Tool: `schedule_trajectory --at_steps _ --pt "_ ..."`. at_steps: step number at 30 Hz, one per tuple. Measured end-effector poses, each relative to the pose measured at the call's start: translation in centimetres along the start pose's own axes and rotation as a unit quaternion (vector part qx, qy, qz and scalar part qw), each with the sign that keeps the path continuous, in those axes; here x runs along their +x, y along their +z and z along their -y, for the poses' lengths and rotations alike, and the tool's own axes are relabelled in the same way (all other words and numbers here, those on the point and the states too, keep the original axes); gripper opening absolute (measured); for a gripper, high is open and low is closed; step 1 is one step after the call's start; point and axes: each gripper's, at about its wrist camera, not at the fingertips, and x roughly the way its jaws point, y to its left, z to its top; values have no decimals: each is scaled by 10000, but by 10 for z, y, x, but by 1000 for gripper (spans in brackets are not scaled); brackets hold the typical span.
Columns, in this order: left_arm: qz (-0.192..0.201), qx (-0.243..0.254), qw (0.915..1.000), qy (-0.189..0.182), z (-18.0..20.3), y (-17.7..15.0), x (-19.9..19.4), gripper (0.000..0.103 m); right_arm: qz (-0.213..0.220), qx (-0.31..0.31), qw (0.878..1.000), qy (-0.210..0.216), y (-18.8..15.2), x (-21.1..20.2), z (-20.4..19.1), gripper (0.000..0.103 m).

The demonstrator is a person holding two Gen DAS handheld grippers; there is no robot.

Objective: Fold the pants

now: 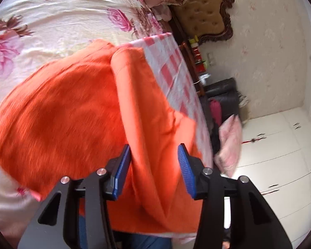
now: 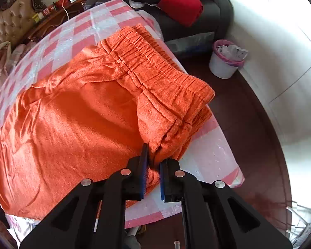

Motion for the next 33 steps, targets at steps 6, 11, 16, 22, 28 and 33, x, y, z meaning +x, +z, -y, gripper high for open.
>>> schedule_trajectory --at_steps 6,11,16,22,28,33 --pt "739 639 9936 -570 39 21 -37 45 14 -83 9997 -240 0 1 -7 5" --pt "464 618 9919 1006 34 14 -29 46 -12 -128 9992 -373 2 2 -11 5" --pt "-159 1223 9779 1690 49 -23 7 46 26 -212 9988 -448 1 2 -14 5" --pt "32 4079 8471 3406 136 -85 105 7 68 -348 9978 -564 0 2 -19 5" --pt "-13 5110 7698 3826 147 -137 157 30 78 -330 9984 -455 -1 2 -15 5" --pt "381 3887 8825 2620 136 -96 91 63 71 -367 9984 -429 -1 2 -15 5"
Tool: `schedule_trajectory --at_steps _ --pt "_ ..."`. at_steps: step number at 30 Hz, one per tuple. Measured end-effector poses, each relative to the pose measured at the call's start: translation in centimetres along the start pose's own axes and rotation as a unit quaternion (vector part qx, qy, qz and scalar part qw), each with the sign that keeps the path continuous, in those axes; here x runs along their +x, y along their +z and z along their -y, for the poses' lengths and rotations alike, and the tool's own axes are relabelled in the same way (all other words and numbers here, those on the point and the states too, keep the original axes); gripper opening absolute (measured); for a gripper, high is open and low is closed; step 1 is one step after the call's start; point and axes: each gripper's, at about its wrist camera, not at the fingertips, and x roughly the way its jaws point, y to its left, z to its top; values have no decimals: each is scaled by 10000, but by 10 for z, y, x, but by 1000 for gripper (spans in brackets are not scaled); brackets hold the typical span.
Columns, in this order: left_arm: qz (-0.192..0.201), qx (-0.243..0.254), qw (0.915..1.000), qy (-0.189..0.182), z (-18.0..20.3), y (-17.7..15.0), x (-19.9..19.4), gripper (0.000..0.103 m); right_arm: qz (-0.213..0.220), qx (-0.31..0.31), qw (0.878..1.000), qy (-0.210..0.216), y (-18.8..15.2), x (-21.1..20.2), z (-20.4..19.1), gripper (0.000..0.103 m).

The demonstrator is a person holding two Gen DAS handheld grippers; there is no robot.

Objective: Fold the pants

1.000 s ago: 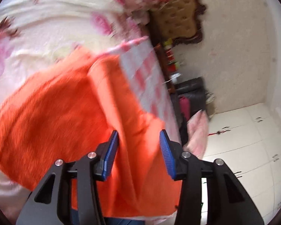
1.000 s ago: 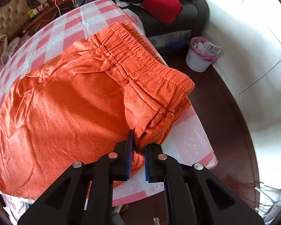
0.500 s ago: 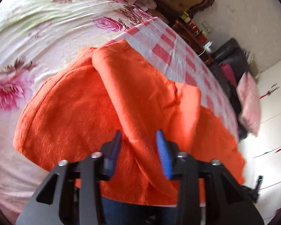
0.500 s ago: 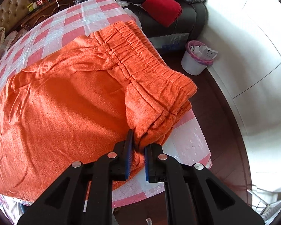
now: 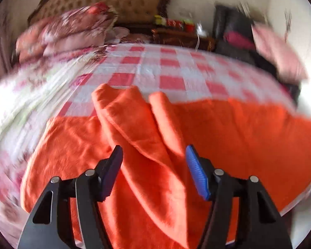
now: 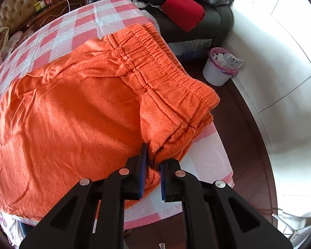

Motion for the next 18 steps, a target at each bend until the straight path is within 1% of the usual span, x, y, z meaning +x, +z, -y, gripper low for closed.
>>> schedule_trajectory --at_steps 1,2,3,4,5,6,8,10,11,13,14,15,16,17,18 --pt "30 -419 9989 -186 -19 2 -4 63 7 -8 10000 -4 0 0 0 5" --pt "27 -960 9942 -475 -42 3 -5 61 21 -22 10000 -12 -1 0 -1 5" --pt "-20 -1387 9878 -709 -60 5 -3 61 36 -38 10000 -28 -1 0 -1 5" --pt "-28 -1722 9811 -882 -75 8 1 53 38 -37 10000 -33 -1 0 -2 5" --pt "39 -1873 9773 -990 -86 15 5 51 38 -34 10000 -34 -1 0 -2 5" --pt "71 -1857 9772 -1026 -91 20 9 51 37 -30 10000 -27 -1 0 -2 5" --pt "-16 -1784 9791 -980 -93 31 21 44 43 -10 10000 -2 -2 0 -1 5" --pt "-63 -1628 9825 -903 -90 41 32 40 56 2 10000 25 -2 0 -1 5" --pt "-61 -1462 9861 -792 -86 45 35 38 59 5 10000 30 -2 0 -1 5" --pt "-87 -1144 9909 -699 -76 53 42 37 67 14 10000 37 -2 0 0 5" --pt "-186 -1007 9929 -610 -75 56 48 37 68 12 10000 36 -2 0 0 5" --pt "-375 -844 9945 -488 -71 58 58 37 63 15 10000 35 -2 0 0 5" --pt "-476 -756 9949 -459 -69 60 65 28 61 18 10000 36 -2 0 0 5" --pt "-636 -619 9952 -421 -67 61 74 15 55 24 10000 34 -3 0 0 5" --pt "-758 -476 9954 -328 -66 62 80 14 56 26 10000 35 -3 0 0 5"
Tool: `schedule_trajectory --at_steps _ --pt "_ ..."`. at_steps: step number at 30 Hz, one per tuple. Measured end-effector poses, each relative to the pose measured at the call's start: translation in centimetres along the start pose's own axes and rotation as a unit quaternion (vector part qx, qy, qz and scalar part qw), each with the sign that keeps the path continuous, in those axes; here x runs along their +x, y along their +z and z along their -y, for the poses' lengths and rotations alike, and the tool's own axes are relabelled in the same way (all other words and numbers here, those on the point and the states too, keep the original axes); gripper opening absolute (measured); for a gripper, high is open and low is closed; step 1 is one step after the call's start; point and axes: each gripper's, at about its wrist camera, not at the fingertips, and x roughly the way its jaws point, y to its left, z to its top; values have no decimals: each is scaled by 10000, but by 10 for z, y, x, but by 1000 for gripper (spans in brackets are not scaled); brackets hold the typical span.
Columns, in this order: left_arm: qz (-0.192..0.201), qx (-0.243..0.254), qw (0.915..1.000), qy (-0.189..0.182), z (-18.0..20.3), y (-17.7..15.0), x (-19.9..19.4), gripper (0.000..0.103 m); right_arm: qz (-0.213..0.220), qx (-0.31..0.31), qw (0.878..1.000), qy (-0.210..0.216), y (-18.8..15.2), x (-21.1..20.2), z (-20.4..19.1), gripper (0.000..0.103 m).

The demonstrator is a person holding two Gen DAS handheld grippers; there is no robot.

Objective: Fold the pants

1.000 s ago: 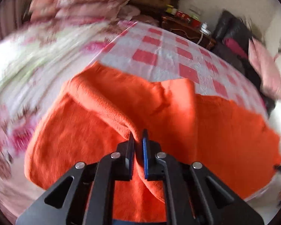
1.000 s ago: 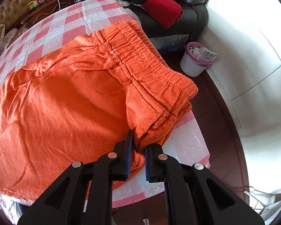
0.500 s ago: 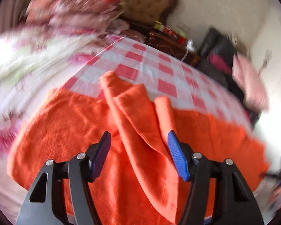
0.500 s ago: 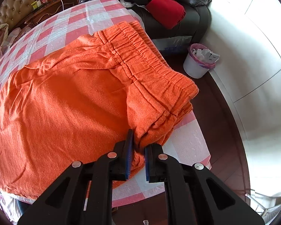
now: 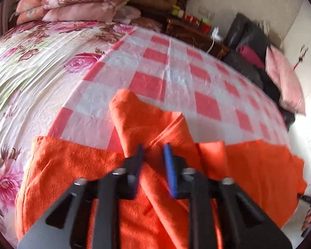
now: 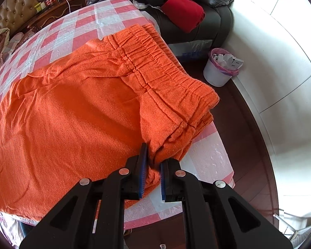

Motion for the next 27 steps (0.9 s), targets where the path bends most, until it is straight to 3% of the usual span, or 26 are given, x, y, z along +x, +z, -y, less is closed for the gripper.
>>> schedule_trajectory --at_steps 4,7,10,13,15,22,24,27 --pt "299 32 9995 32 -9 3 -34 11 -23 35 10000 36 1 0 2 5" --pt "745 -459 9960 161 -49 -8 -97 11 -81 79 9999 86 3 0 4 5" --pt "805 -1053 9904 400 -95 -50 -135 11 -114 92 9998 117 4 1 4 5" --pt "306 -1672 9840 529 -136 -106 -124 11 -135 40 9999 58 5 1 2 5" --pt "295 -1886 9804 485 -144 -127 -120 11 -150 -7 9999 13 7 1 0 5" --pt "477 -1794 9818 398 -140 -123 -126 11 -167 -37 9998 -42 8 2 -3 5" --pt "433 -1823 9816 373 -142 -123 -124 18 -139 -36 9999 -34 7 2 -3 6" --pt "479 -2293 9722 -39 -164 -128 -126 20 -130 -44 9999 -72 6 1 -4 6"
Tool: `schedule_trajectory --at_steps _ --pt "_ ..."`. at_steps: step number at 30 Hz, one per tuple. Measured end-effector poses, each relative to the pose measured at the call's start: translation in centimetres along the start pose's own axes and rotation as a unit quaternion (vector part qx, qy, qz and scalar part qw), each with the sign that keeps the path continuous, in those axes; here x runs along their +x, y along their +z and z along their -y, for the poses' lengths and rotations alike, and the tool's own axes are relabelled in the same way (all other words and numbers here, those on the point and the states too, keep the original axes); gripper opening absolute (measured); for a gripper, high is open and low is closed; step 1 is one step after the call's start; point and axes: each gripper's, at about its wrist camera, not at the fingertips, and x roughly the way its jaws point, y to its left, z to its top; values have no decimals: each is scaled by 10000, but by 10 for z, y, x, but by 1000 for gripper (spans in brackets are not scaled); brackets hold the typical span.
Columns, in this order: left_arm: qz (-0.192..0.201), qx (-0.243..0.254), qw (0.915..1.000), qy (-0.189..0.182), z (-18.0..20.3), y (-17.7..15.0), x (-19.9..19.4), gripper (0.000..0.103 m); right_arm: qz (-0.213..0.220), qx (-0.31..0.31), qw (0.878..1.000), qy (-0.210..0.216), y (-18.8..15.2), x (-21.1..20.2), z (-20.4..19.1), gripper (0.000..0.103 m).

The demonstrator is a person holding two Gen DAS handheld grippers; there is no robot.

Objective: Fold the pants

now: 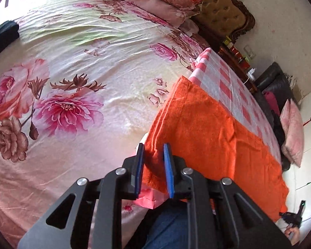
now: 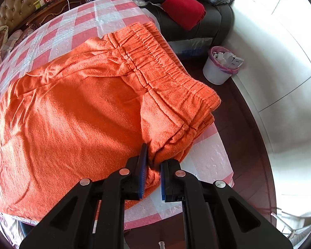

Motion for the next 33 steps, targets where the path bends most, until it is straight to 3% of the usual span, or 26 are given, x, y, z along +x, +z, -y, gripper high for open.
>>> schedule_trajectory --at_steps 5,7,10,12,14,18,21,22,24,26,29,30,32,33 --pt "104 -606 9975 -334 -30 13 -14 23 -30 6 10000 1 1 0 0 5" --pt "58 -567 9979 -304 -28 11 -15 31 -26 15 10000 3 1 0 0 6" --pt "-167 -153 9996 -142 -10 3 -6 33 -28 2 10000 -26 1 0 -1 6" --pt "-290 148 9994 73 0 -2 1 31 -30 -19 10000 -50 2 1 -2 6" --pt "-295 392 9986 204 10 -5 1 12 -38 -11 10000 -43 2 1 -2 6" --pt "-243 846 9951 454 25 -2 -2 6 -40 -26 10000 -39 2 1 -2 6" --pt "18 858 9953 442 31 6 -23 5 -20 -22 10000 43 6 -4 -5 6" --pt "150 912 9945 496 35 7 -34 0 55 -53 9999 102 7 -10 -7 6" --pt "347 1105 9895 869 36 6 -48 0 330 -204 9991 162 10 -28 -15 6" --pt "91 803 9940 738 19 3 -39 0 398 -347 9986 81 11 -31 -21 6" --pt "-54 664 9960 592 12 -8 -31 0 62 -306 9995 -7 8 -8 -20 6" --pt "-58 591 9971 469 13 -9 -31 3 57 -307 9995 -18 7 -6 -19 6" --pt "-39 580 9978 321 18 -9 -32 33 95 -353 9993 -58 5 -6 -19 6" --pt "-27 640 9972 376 21 -9 -30 34 85 -344 9994 -46 5 -6 -19 6"
